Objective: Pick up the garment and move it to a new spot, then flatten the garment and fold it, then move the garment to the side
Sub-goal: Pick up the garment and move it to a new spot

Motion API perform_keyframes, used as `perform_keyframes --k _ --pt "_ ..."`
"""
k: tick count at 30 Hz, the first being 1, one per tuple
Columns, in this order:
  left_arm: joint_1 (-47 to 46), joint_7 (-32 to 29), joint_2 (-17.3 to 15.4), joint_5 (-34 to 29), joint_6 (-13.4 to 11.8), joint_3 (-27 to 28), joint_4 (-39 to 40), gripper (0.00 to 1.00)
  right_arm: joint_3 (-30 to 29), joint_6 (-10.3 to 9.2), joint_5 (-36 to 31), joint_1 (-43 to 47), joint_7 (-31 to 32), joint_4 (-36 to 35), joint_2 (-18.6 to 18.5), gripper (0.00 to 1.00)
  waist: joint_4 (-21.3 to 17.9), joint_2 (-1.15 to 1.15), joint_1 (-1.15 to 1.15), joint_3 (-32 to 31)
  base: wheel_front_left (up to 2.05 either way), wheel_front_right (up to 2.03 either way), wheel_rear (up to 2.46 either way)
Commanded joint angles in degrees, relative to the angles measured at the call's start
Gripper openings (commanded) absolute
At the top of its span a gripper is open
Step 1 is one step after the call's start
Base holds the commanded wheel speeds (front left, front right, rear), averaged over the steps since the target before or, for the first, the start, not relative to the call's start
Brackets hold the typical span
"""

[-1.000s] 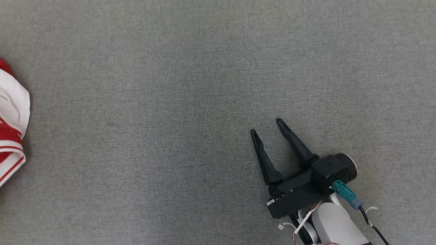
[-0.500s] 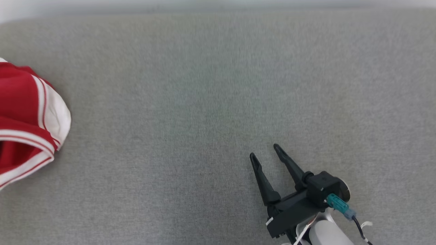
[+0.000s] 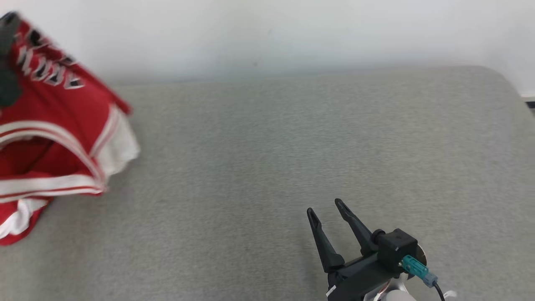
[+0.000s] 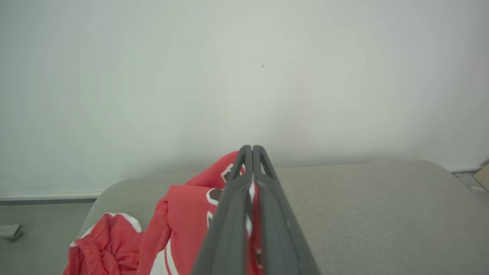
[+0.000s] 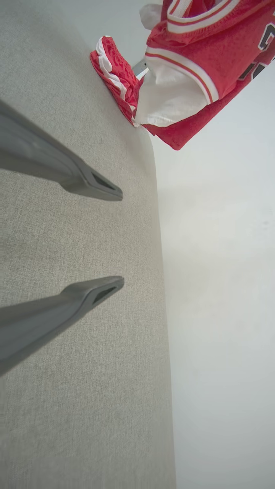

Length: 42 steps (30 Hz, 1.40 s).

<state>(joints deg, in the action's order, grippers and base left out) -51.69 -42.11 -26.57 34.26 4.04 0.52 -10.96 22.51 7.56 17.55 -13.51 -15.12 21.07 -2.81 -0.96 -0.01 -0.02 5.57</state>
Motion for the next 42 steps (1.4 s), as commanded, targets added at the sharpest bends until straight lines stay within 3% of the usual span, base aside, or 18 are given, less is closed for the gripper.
perform_keyframes --k 1,11,19,29,30,31,32,42 --pt "-1.4 -0.2 0.9 0.1 -0.1 -0.6 0.7 0.0 0.1 -0.14 0.3 0.8 0.0 -0.1 -0.1 1.0 -3.3 0.01 0.02 -1.5 0.0 0.0 0.0" --pt "-5.1 1.1 9.1 2.7 0.7 -5.9 0.4 0.0 0.4 -0.14 1.1 -0.1 0.0 -0.7 -0.1 1.0 -10.2 0.01 0.02 -0.3 0.0 0.0 0.0" --pt "0.7 8.1 15.6 0.9 1.6 -11.3 -2.9 0.0 1.3 -0.13 0.6 -0.9 0.0 -0.6 -0.1 1.0 -15.2 0.01 0.02 1.8 0.0 0.0 0.0" --pt "11.4 17.2 19.0 -3.2 1.3 -16.4 -14.9 0.0 1.2 -0.14 -0.3 -0.8 0.0 -0.2 -0.1 1.0 -19.0 0.01 0.02 2.7 0.0 0.0 0.0" --pt "12.2 18.2 19.2 -3.7 1.4 -17.0 -16.0 0.27 1.1 -0.14 -0.4 -0.7 0.0 -0.1 -0.1 1.0 -19.0 0.01 0.02 2.7 0.0 0.0 0.0" --pt "13.0 19.3 19.4 -4.0 1.4 -17.3 -17.2 0.73 1.0 -0.14 -0.4 -0.5 0.0 0.0 -0.1 1.0 -18.9 0.01 0.02 2.6 0.0 0.0 0.0" --pt "13.7 20.2 19.6 -4.1 1.3 -17.5 -18.1 1.0 0.9 -0.14 -0.5 -0.3 0.0 0.1 -0.1 1.0 -18.7 0.01 0.02 2.4 0.0 0.0 0.0" --pt "19.6 34.0 20.4 -6.1 0.8 -18.3 -19.6 1.0 -1.7 -0.14 -2.3 2.7 0.0 1.3 -0.1 1.0 -12.3 0.01 0.02 -2.5 0.0 0.0 0.0"
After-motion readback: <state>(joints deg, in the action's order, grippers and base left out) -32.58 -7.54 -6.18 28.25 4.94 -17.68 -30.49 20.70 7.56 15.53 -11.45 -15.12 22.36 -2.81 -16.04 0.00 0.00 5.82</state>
